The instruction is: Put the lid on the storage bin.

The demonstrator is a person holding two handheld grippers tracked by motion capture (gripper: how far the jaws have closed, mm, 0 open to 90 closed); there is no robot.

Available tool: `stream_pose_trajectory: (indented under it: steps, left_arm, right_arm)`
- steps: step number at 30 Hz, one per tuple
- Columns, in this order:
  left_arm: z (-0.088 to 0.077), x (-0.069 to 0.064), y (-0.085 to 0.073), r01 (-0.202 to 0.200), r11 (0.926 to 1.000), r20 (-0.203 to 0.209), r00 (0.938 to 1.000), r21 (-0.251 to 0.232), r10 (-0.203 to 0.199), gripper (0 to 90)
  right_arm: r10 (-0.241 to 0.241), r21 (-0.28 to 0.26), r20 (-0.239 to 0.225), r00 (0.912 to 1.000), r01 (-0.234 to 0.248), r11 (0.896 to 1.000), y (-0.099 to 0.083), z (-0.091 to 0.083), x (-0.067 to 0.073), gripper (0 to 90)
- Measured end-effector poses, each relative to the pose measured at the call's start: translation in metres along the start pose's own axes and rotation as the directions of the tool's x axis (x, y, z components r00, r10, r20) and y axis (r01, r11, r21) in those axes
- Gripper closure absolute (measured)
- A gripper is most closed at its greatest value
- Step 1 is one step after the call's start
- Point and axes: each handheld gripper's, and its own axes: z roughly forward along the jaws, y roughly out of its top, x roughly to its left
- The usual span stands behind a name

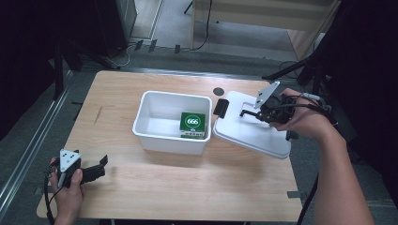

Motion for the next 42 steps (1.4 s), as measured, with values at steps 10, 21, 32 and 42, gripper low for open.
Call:
stream_pose_trajectory:
  steps: [10, 21, 32, 42]
  left_arm:
    - [0.0, 0.0, 0.0, 0.003, 1.0, 0.0, 1.0, -0.002, -0.003, 0.0]
    - [0.0, 0.0, 0.0, -0.002, 1.0, 0.0, 1.0, 0.001, 0.002, 0.0]
    - [0.0, 0.0, 0.0, 0.004, 1.0, 0.003, 1.0, -0.002, -0.004, 0.0]
    - [0.0, 0.001, 0.0, 0.006, 1.0, 0.005, 1.0, -0.003, -0.006, 0.0]
  right_arm:
    - [-0.016, -0.018, 0.01, 0.9998, 0.016, 1.0, 0.011, -0.019, -0.004, 85.5]
    - [-0.032, -0.03, 0.002, 0.9995, 0.032, 0.999, 0.028, -0.028, -0.004, 85.5]
    - [-0.074, -0.051, -0.023, 0.997, 0.072, 0.996, 0.059, -0.021, 0.0, 85.5]
    - [-0.109, -0.081, -0.052, 0.9927, 0.105, 0.991, 0.088, -0.011, 0.006, 85.5]
